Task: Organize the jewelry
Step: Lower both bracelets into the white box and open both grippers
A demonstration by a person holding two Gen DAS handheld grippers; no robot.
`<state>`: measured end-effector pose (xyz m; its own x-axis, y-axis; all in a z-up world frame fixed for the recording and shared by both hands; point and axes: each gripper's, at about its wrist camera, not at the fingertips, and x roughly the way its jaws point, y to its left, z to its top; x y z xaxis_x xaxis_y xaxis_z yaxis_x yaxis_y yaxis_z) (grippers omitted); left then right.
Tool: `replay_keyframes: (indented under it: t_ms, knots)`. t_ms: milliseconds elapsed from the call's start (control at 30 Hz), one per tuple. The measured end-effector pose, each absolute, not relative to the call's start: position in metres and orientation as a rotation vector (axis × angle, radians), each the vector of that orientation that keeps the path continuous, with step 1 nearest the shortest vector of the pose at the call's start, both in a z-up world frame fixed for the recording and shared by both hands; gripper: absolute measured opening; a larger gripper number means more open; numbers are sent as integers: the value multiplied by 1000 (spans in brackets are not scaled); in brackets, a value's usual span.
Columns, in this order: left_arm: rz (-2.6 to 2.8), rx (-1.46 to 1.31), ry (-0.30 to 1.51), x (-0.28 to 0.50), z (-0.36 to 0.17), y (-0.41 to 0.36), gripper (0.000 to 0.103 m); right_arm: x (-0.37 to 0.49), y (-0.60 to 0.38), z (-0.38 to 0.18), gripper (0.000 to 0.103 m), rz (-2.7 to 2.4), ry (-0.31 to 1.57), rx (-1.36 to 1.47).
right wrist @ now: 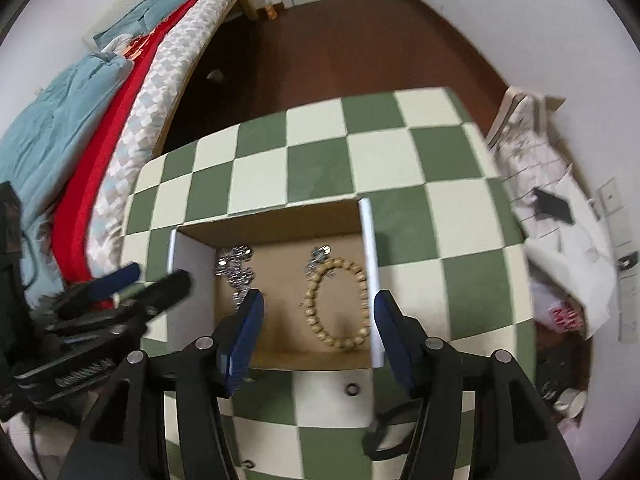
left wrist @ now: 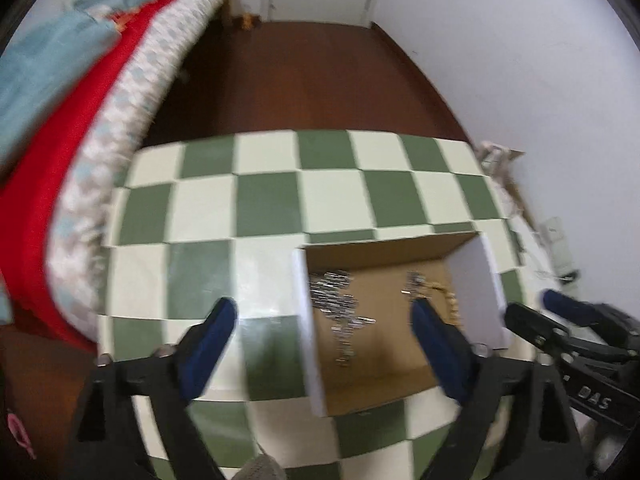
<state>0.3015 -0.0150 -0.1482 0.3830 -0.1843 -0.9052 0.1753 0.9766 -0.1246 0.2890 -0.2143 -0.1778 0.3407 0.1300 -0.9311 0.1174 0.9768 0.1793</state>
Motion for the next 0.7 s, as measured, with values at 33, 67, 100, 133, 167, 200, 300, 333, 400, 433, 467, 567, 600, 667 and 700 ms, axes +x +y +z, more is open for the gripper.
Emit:
replay_keyframes:
  t_ms: [33, 67, 100, 133, 167, 200, 300, 333, 400, 433, 467, 567, 600, 667, 700]
  knots:
    - [-211, 9, 1139, 299, -148, -14, 103, 287, -214, -177, 62, -14, 1223, 201]
    - [-187, 27, 1121, 295, -147, -12, 103, 286, -214, -176, 67, -31, 1222, 180]
    - [-164, 38, 1103, 291, -146, -11, 103, 284, -215, -176, 79, -42, 1224, 166]
    - [-148, 42, 1090, 287, -147, -9, 103, 282, -215, -178, 91, -60, 1228, 144]
    - [-133, 43, 1082, 283, -147, -8, 103, 280, -215, -180, 94, -69, 1230, 131]
    - [-122, 41, 1080, 279, -148, -6, 103, 278, -215, -182, 97, -76, 1233, 119]
    - [-92, 41, 1077, 269, -150, -3, 103, 270, -215, -189, 102, -91, 1237, 112]
    - [-87, 44, 1074, 266, -150, -4, 103, 268, -215, -191, 103, -95, 1236, 109]
    - [-67, 49, 1071, 260, -150, -3, 103, 262, -213, -192, 103, -107, 1226, 90]
    - [-59, 52, 1069, 257, -150, -2, 103, 258, -213, -192, 103, -114, 1217, 79]
    - [-52, 56, 1066, 254, -149, -2, 103, 255, -213, -190, 103, -120, 1208, 74]
    - [-30, 56, 1048, 243, -143, -1, 103, 247, -214, -185, 103, -134, 1182, 69]
    - [-28, 55, 1043, 239, -141, -1, 103, 243, -215, -182, 103, -139, 1173, 67]
    - [-27, 49, 1034, 231, -136, -2, 103, 236, -216, -177, 103, -146, 1154, 68]
    - [-25, 49, 1025, 226, -132, -2, 103, 232, -216, -173, 103, -148, 1144, 66]
